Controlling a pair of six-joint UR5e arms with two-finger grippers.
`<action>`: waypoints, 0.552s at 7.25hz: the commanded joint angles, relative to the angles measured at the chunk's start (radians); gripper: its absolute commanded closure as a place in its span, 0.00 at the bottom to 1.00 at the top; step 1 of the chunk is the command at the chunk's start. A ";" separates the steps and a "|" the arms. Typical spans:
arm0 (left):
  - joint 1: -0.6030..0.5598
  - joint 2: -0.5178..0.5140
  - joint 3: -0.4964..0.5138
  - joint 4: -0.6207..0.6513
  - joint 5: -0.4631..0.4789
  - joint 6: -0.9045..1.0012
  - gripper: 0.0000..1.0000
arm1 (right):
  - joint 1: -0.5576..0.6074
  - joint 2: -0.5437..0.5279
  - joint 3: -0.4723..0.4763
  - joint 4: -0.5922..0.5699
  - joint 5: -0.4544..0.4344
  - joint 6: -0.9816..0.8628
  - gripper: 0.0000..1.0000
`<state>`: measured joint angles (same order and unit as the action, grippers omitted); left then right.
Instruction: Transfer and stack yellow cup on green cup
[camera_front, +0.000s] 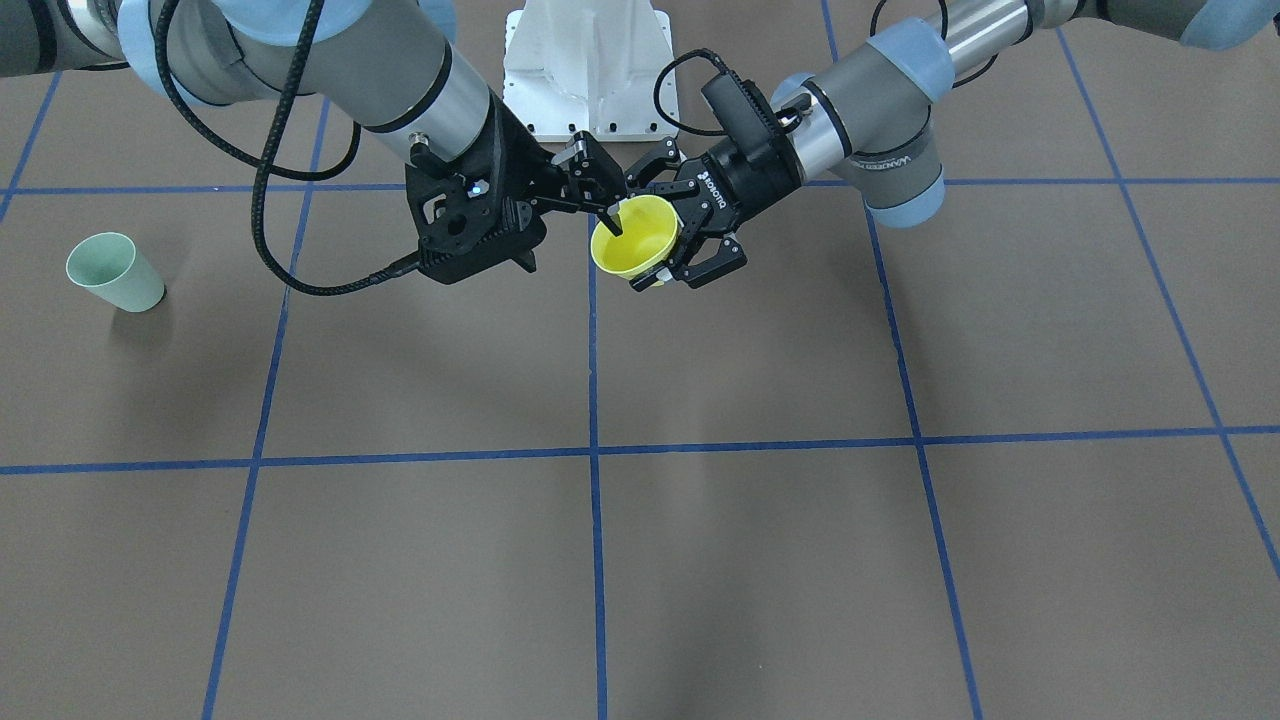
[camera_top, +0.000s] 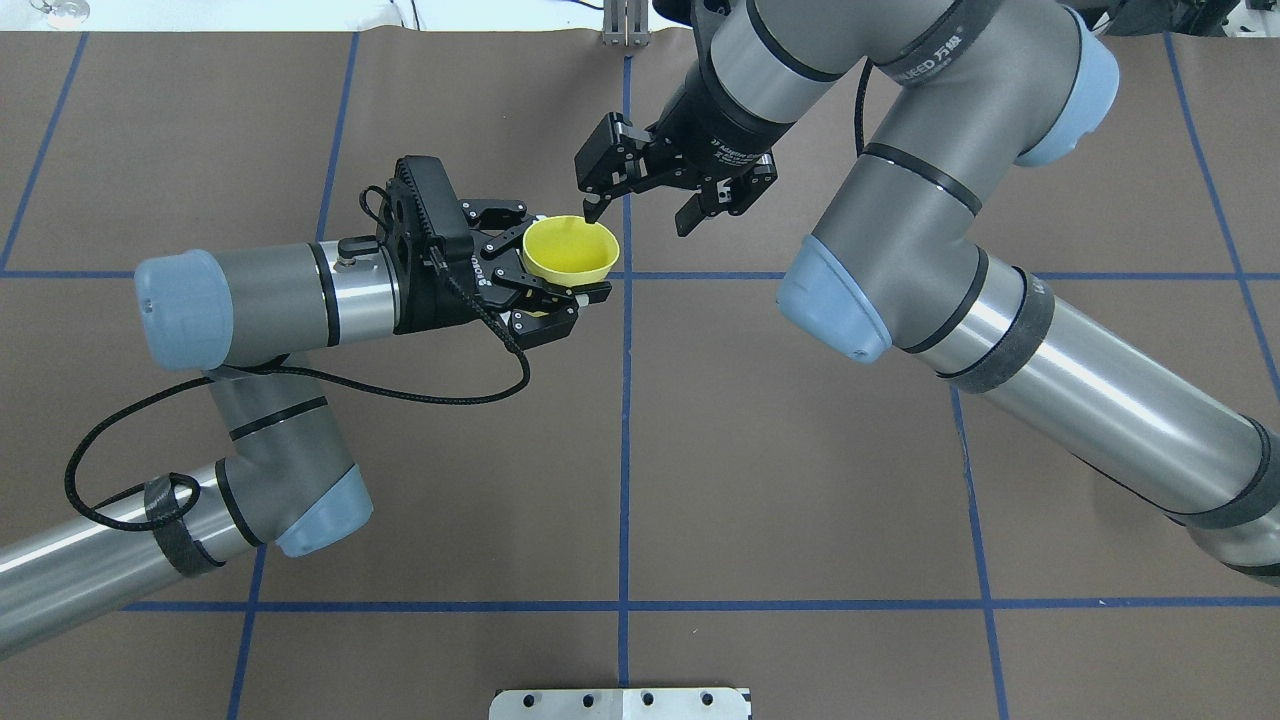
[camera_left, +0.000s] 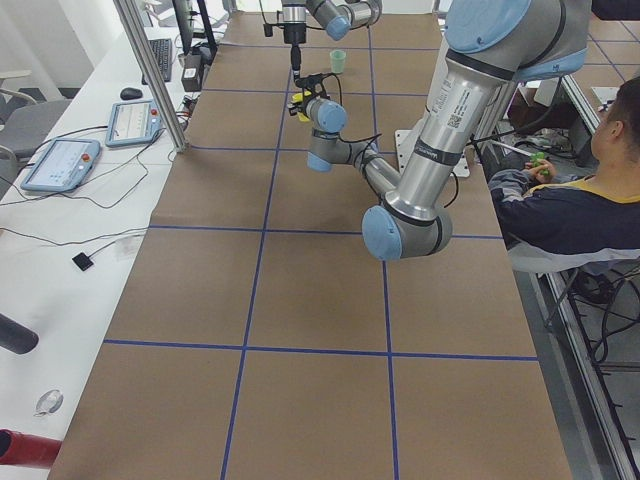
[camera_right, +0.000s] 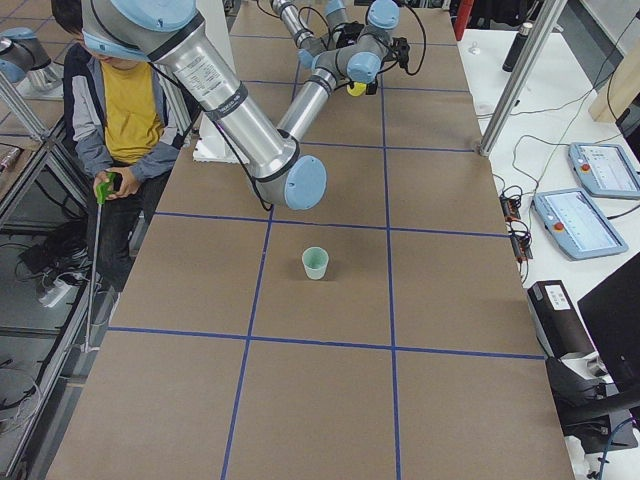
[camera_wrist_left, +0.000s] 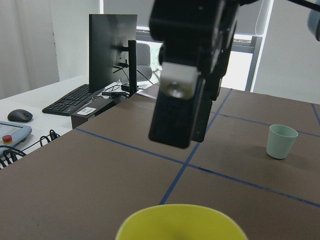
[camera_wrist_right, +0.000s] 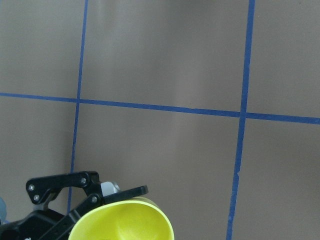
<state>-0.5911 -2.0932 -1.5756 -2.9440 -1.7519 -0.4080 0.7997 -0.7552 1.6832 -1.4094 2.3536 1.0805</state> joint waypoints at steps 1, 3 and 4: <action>0.001 -0.001 -0.001 -0.016 0.000 0.000 0.75 | -0.026 0.000 -0.004 0.001 0.007 -0.069 0.07; 0.001 -0.002 -0.001 -0.017 0.000 0.000 0.74 | -0.040 -0.001 -0.005 0.001 0.003 -0.099 0.08; 0.001 -0.002 -0.001 -0.018 0.000 0.000 0.74 | -0.045 0.000 -0.020 0.003 0.000 -0.099 0.08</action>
<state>-0.5906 -2.0948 -1.5769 -2.9604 -1.7518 -0.4080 0.7623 -0.7552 1.6748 -1.4078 2.3566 0.9875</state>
